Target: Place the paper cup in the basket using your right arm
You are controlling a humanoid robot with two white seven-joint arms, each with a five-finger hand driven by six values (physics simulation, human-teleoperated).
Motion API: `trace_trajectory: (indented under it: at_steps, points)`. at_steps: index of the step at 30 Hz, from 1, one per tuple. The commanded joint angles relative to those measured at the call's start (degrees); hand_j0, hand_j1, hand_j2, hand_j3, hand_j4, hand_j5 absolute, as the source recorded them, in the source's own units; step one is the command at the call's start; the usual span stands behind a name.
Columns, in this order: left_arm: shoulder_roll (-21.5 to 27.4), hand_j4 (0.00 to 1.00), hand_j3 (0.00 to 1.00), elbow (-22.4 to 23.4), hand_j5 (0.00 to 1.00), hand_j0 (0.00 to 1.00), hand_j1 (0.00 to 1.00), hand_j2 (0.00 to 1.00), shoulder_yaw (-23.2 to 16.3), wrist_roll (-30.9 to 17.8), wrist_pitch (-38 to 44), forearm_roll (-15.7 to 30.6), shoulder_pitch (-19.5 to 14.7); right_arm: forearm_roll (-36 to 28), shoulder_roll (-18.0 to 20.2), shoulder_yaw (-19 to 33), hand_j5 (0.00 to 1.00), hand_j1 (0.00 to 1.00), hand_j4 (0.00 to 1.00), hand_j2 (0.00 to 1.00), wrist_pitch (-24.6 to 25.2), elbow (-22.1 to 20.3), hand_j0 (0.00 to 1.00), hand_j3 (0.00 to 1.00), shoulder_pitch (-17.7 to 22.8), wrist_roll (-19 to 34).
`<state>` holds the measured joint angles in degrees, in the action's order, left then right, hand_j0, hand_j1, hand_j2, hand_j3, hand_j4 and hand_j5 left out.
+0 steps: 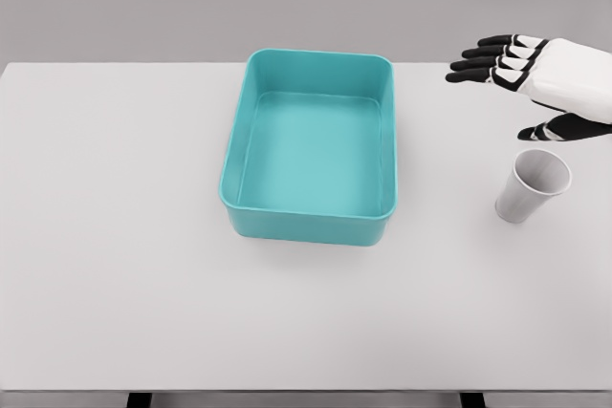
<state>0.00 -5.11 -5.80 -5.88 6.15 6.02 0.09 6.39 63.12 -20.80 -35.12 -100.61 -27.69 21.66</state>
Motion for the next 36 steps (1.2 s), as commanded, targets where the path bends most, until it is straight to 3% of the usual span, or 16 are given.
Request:
trace_trajectory:
  at_steps: [1, 3, 4, 6, 7, 9, 13, 17, 21, 27, 29, 36]
  points:
    - [0.0, 1.0, 1.0, 0.09, 1.0, 1.0, 1.0, 1.0, -0.01, -0.01, 0.01, -0.04, 0.0, -0.32, -0.1, 0.15, 1.0, 1.0, 1.0, 1.0, 0.12, -0.02, 1.0, 1.0, 0.0, 0.22]
    - [0.0, 1.0, 1.0, 0.01, 1.0, 1.0, 1.0, 1.0, -0.01, -0.01, 0.01, 0.05, 0.0, 0.03, -1.94, 3.04, 1.0, 1.0, 1.0, 1.0, 0.12, -0.02, 1.0, 1.0, 0.88, 0.22]
    - [0.0, 1.0, 1.0, 0.01, 1.0, 1.0, 1.0, 1.0, -0.01, -0.01, 0.01, 0.05, 0.0, -0.06, -5.1, 5.94, 1.0, 1.0, 1.0, 1.0, 0.12, -0.02, 1.0, 1.0, 1.58, 0.22]
    - [0.0, 1.0, 1.0, 0.01, 1.0, 1.0, 1.0, 1.0, -0.01, -0.01, 0.01, 0.05, 0.0, -0.41, -9.15, 13.23, 1.0, 1.0, 1.0, 1.0, 0.12, -0.02, 1.0, 1.0, 6.59, 0.48]
    - [0.0, 1.0, 1.0, 0.01, 1.0, 1.0, 1.0, 1.0, -0.01, -0.01, 0.01, -0.04, 0.0, -1.37, -9.15, 17.19, 1.0, 1.0, 1.0, 1.0, 0.12, 0.07, 1.0, 1.0, 9.22, 0.48]
    - [0.0, 1.0, 1.0, 0.01, 1.0, 1.0, 1.0, 1.0, -0.01, -0.01, 0.0, 0.05, 0.0, -11.47, -6.09, 18.69, 1.0, 1.0, 1.0, 1.0, 0.12, 0.16, 1.0, 1.0, 14.85, 1.27]
    - [0.0, 1.0, 1.0, 0.01, 1.0, 1.0, 1.0, 1.0, -0.01, -0.01, 0.01, -0.04, 0.0, -26.85, 1.39, 18.61, 1.0, 1.0, 1.0, 1.0, 0.12, 0.16, 1.0, 1.0, 19.86, 1.89]
    - [0.0, 1.0, 1.0, 0.01, 1.0, 1.0, 1.0, 1.0, -0.01, -0.01, 0.01, -0.04, 0.0, -32.75, 1.31, 18.52, 1.0, 1.0, 1.0, 1.0, 0.12, 0.68, 1.0, 1.0, 25.66, 6.37]
    - [0.0, 1.0, 1.0, 0.01, 1.0, 1.0, 1.0, 1.0, -0.01, -0.01, 0.01, 0.05, 0.0, -38.37, 1.48, 18.69, 1.0, 1.0, 1.0, 1.0, 0.12, 4.2, 1.0, 1.0, 31.81, 6.37]
    - [0.0, 1.0, 1.0, 0.01, 1.0, 1.0, 1.0, 1.0, -0.01, -0.01, 0.01, 0.05, 0.0, -45.32, 0.6, 18.61, 1.0, 1.0, 1.0, 1.0, 0.12, 10.17, 1.0, 1.0, 36.91, 8.3]
    - [0.0, 1.0, 1.0, 0.01, 1.0, 1.0, 1.0, 1.0, -0.01, -0.01, 0.01, -0.04, 0.0, -45.41, -3.34, 18.78, 1.0, 1.0, 1.0, 1.0, 0.12, 10.44, 1.0, 1.0, 37.0, 10.59]
    - [0.0, 1.0, 1.0, 0.01, 1.0, 1.0, 1.0, 1.0, -0.01, -0.01, 0.01, -0.04, 0.0, -45.41, -9.85, 23.79, 1.0, 1.0, 1.0, 1.0, 0.12, 12.19, 1.0, 1.0, 37.0, 12.17]
